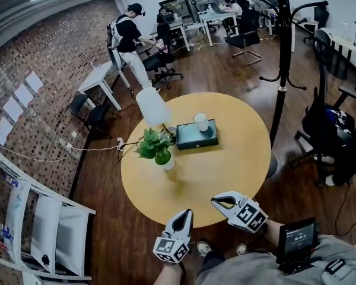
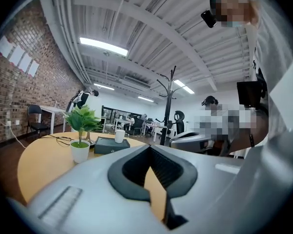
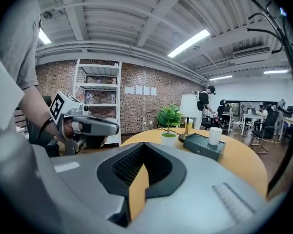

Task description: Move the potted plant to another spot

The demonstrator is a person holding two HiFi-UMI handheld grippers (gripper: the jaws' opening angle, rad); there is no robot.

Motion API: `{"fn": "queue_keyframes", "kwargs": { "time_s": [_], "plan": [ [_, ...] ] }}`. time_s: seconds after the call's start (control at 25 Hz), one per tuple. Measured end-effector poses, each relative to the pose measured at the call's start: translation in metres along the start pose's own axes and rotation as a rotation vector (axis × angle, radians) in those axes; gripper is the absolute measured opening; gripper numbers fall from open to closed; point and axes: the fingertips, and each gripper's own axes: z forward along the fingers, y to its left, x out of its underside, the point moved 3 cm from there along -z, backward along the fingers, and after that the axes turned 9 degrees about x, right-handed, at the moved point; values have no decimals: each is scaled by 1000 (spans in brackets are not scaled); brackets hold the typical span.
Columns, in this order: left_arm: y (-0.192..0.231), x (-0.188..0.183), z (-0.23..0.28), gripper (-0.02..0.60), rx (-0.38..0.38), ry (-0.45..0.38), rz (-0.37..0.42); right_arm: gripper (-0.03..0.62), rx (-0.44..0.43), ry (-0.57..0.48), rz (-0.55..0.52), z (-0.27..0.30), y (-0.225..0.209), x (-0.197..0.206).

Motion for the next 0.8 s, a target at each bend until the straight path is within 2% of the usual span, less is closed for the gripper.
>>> {"fn": "queue_keyframes", "kwargs": {
  "time_s": [0.4,0.64,0.8],
  "plan": [
    [-46,1,-29,0,36,9,-8,9,28,15,19,-47,41,8],
    [-50,3,-49,0,70,22,-11,8,66,19,37,-45,63,9],
    [-41,4,-58,0,63,7,-8,8,67,11,25,-34,71,4]
  ]
}}
